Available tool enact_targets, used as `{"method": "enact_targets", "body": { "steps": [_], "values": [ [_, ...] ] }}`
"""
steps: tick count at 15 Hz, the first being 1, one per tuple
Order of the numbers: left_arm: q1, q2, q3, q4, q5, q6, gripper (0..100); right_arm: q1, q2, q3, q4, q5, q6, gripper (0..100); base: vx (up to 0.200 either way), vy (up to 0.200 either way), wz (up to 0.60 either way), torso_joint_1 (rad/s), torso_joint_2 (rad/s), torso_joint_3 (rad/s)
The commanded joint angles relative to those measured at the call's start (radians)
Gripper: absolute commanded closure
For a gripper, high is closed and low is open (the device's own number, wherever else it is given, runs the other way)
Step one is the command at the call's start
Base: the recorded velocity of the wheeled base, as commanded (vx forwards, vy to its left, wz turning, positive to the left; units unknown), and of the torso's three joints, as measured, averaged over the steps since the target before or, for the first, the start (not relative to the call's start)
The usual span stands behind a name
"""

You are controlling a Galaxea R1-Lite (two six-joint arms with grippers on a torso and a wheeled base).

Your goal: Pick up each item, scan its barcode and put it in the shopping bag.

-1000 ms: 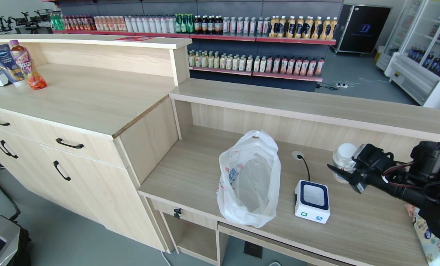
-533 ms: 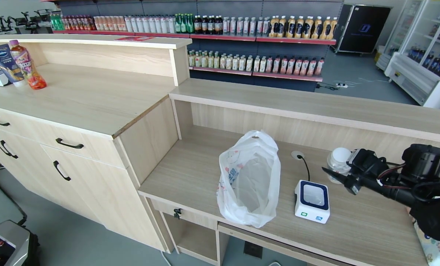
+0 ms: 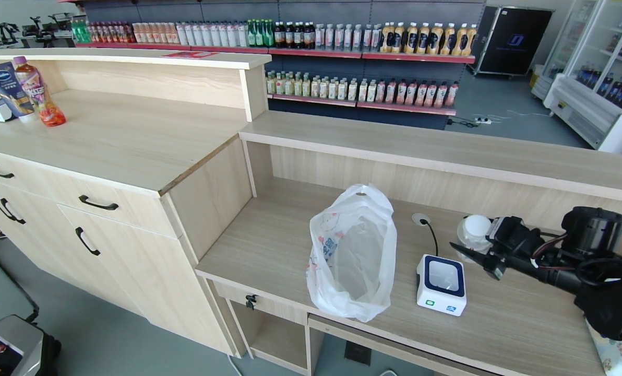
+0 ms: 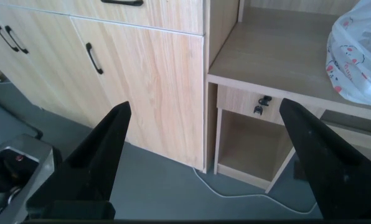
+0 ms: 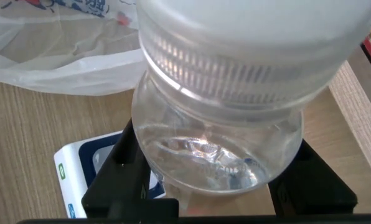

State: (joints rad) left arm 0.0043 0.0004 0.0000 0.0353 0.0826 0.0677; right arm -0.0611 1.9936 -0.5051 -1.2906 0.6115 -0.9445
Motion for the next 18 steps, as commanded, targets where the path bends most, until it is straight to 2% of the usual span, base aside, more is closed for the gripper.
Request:
{"method": "enact_targets", "body": {
  "steps": [1, 6, 9, 18],
  "values": [
    [0.000, 0.000, 0.000, 0.000, 0.000, 0.000, 0, -0.003, -0.006, 0.003, 0.001, 0.005, -0.007, 100, 0.000, 0.000, 0.00, 0.000, 0.00, 0.000],
    [0.000, 0.000, 0.000, 0.000, 0.000, 0.000, 0, -0.014, 0.005, 0.002, 0.004, 0.024, -0.069, 100, 0.000, 0.000, 0.00, 0.000, 0.00, 0.000],
    [0.000, 0.000, 0.000, 0.000, 0.000, 0.000, 0, -0.031, 0.004, -0.001, 0.054, 0.051, -0.132, 100, 0.000, 0.000, 0.00, 0.000, 0.00, 0.000],
    [0.000, 0.000, 0.000, 0.000, 0.000, 0.000, 0, -0.029, -0.001, 0.007, 0.070, 0.060, -0.135, 100, 0.000, 0.000, 0.00, 0.000, 0.00, 0.000]
  ]
}}
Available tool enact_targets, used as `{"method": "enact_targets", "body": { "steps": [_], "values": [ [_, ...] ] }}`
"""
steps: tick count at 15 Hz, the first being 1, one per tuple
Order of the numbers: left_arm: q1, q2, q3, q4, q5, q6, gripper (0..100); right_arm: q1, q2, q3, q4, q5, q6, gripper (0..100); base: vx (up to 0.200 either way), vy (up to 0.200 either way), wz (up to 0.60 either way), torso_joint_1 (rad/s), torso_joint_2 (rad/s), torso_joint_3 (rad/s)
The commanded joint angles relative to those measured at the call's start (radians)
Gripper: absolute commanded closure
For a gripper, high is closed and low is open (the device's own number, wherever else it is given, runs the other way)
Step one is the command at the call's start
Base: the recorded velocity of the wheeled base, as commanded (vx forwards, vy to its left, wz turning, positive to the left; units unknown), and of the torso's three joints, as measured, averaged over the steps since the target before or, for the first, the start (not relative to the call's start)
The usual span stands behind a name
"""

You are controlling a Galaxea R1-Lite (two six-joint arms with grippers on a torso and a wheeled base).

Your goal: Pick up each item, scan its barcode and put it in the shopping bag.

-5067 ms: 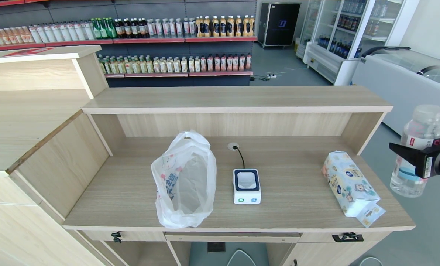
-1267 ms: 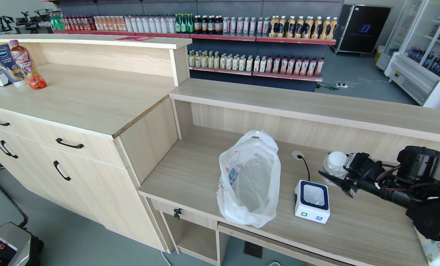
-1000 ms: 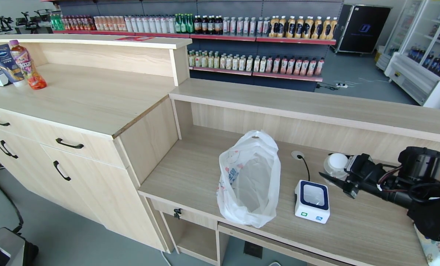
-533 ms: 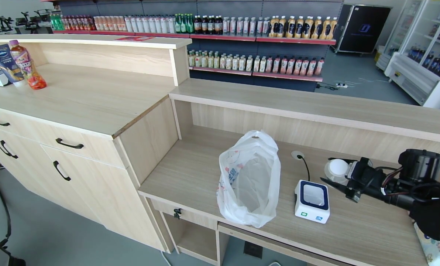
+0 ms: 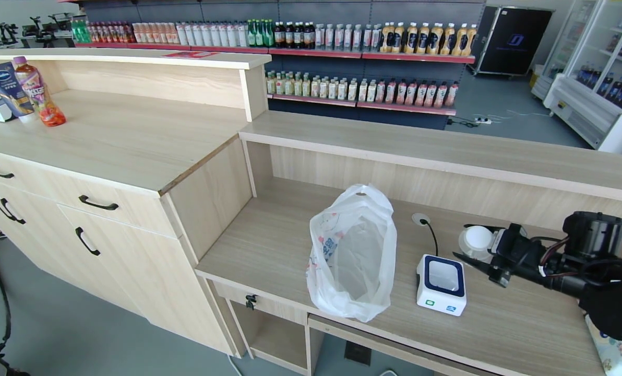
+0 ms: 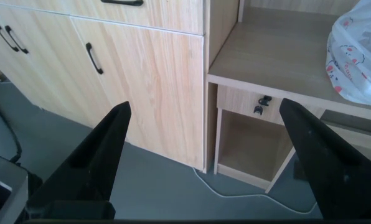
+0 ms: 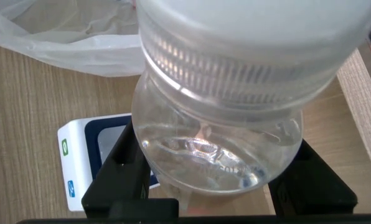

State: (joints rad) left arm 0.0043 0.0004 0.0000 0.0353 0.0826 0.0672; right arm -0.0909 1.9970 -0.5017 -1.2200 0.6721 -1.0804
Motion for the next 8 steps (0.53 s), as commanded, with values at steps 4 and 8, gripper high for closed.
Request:
{"method": "enact_targets", "body": {
  "steps": [4, 8],
  "values": [
    [0.000, 0.000, 0.000, 0.000, 0.000, 0.000, 0, -0.001, -0.018, 0.003, 0.040, 0.000, -0.030, 100, 0.000, 0.000, 0.00, 0.000, 0.00, 0.000],
    [0.000, 0.000, 0.000, 0.000, 0.000, 0.000, 0, 0.003, -0.014, -0.001, 0.040, 0.015, -0.026, 100, 0.000, 0.000, 0.00, 0.000, 0.00, 0.000]
  ]
}}
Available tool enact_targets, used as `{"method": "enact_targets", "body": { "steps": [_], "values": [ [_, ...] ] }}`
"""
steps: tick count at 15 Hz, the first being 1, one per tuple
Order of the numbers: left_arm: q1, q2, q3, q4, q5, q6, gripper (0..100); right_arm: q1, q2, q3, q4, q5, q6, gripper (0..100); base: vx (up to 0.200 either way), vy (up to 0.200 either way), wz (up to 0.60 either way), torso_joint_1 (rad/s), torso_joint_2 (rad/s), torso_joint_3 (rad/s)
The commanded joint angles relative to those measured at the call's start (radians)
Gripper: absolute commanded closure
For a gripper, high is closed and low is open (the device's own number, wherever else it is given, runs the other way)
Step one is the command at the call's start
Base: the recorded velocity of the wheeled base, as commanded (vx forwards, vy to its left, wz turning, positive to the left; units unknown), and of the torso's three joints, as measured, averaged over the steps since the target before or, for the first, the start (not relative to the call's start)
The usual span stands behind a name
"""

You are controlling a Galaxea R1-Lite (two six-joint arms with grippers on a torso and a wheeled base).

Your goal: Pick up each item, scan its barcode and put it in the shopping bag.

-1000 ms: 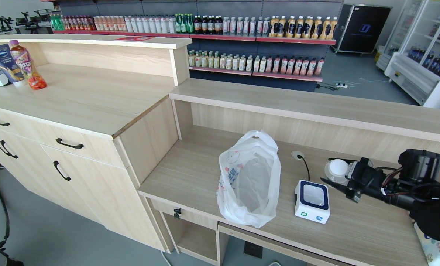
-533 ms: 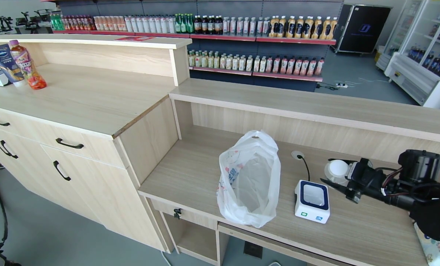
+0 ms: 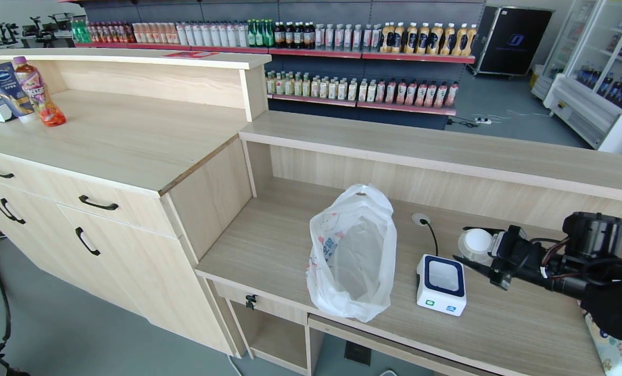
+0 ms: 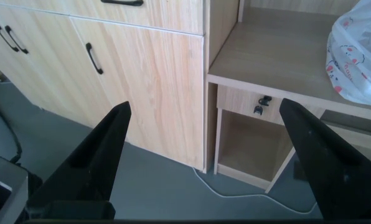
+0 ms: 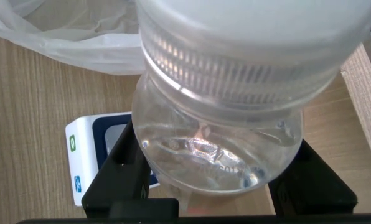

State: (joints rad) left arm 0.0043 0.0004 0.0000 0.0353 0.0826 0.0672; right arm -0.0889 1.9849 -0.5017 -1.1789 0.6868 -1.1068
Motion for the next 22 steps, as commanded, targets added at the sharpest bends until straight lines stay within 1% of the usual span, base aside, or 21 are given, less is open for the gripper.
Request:
{"method": "enact_targets", "body": {
  "steps": [1, 7, 11, 16, 22],
  "values": [
    [0.000, 0.000, 0.000, 0.000, 0.000, 0.000, 0, 0.003, 0.002, -0.005, 0.001, 0.008, 0.004, 100, 0.000, 0.000, 0.00, 0.000, 0.00, 0.000],
    [0.000, 0.000, 0.000, 0.000, 0.000, -0.001, 0, 0.020, 0.028, -0.015, -0.001, 0.014, 0.007, 100, 0.000, 0.000, 0.00, 0.000, 0.00, 0.000],
    [0.000, 0.000, 0.000, 0.000, 0.000, 0.000, 0, 0.020, 0.038, -0.037, -0.004, 0.036, 0.016, 100, 0.000, 0.000, 0.00, 0.000, 0.00, 0.000],
    [0.000, 0.000, 0.000, 0.000, 0.000, 0.000, 0, 0.021, 0.078, -0.063, -0.008, 0.036, 0.038, 100, 0.000, 0.000, 0.00, 0.000, 0.00, 0.000],
    [0.000, 0.000, 0.000, 0.000, 0.000, 0.000, 0, 0.061, 0.135, -0.153, -0.011, 0.036, 0.093, 100, 0.000, 0.000, 0.00, 0.000, 0.00, 0.000]
  ]
}}
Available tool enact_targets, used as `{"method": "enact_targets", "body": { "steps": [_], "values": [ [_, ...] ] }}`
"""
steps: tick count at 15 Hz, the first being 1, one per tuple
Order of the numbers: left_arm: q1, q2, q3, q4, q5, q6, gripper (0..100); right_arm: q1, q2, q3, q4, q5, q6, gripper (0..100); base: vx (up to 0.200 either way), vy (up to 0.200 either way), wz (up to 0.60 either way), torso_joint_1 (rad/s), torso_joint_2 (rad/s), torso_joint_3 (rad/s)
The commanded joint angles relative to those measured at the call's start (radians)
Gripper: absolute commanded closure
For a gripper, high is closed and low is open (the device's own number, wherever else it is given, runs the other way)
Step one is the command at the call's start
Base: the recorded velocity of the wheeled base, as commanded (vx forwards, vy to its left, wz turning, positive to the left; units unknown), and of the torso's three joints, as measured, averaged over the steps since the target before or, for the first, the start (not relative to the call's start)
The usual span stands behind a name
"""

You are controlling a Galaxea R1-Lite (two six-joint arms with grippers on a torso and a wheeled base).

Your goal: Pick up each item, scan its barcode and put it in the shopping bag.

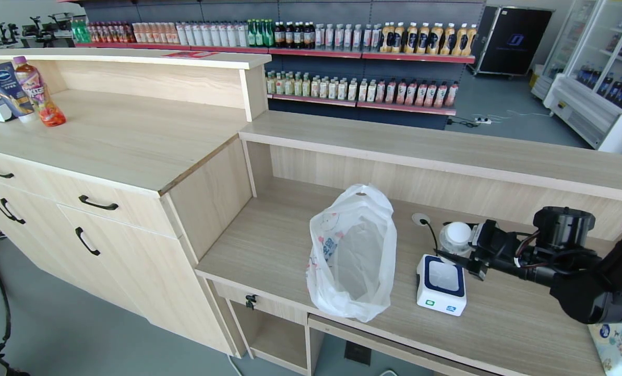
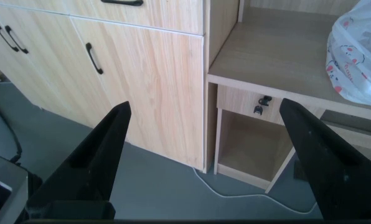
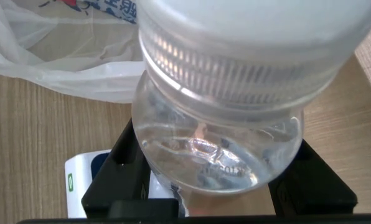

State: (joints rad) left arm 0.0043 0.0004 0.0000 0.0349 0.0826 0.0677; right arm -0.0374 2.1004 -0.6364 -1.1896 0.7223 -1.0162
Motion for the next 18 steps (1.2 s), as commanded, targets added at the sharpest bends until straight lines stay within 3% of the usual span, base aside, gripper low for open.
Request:
{"method": "enact_targets", "body": {
  "steps": [1, 10, 12, 15, 16, 17, 18],
  "values": [
    [0.000, 0.000, 0.000, 0.000, 0.000, 0.000, 0, 0.018, 0.029, -0.031, -0.001, 0.000, 0.013, 100, 0.000, 0.000, 0.00, 0.000, 0.00, 0.000],
    [0.000, 0.000, 0.000, 0.000, 0.000, 0.000, 0, 0.028, 0.050, -0.082, 0.002, 0.000, 0.028, 100, 0.000, 0.000, 0.00, 0.000, 0.00, 0.000],
    [0.000, 0.000, 0.000, 0.000, 0.000, 0.000, 0, 0.031, -0.092, -0.078, 0.057, -0.038, 0.215, 100, 0.000, 0.000, 0.00, 0.000, 0.00, 0.000],
    [0.000, 0.000, 0.000, 0.000, 0.000, 0.000, 0, 0.027, -0.428, -0.029, 0.314, -0.331, 0.522, 100, 0.000, 0.000, 0.00, 0.000, 0.00, 0.000],
    [0.000, 0.000, 0.000, 0.000, 0.000, 0.000, 0, 0.025, -0.441, -0.028, 0.324, -0.342, 0.531, 100, 0.000, 0.000, 0.00, 0.000, 0.00, 0.000],
    [0.000, 0.000, 0.000, 0.000, 0.000, 0.000, 0, -0.007, -0.585, 0.011, 0.478, -0.485, 0.608, 100, 0.000, 0.000, 0.00, 0.000, 0.00, 0.000],
    [0.000, 0.000, 0.000, 0.000, 0.000, 0.000, 0, -0.027, -0.655, 0.053, 0.530, -0.570, 0.633, 100, 0.000, 0.000, 0.00, 0.000, 0.00, 0.000]
  ]
}}
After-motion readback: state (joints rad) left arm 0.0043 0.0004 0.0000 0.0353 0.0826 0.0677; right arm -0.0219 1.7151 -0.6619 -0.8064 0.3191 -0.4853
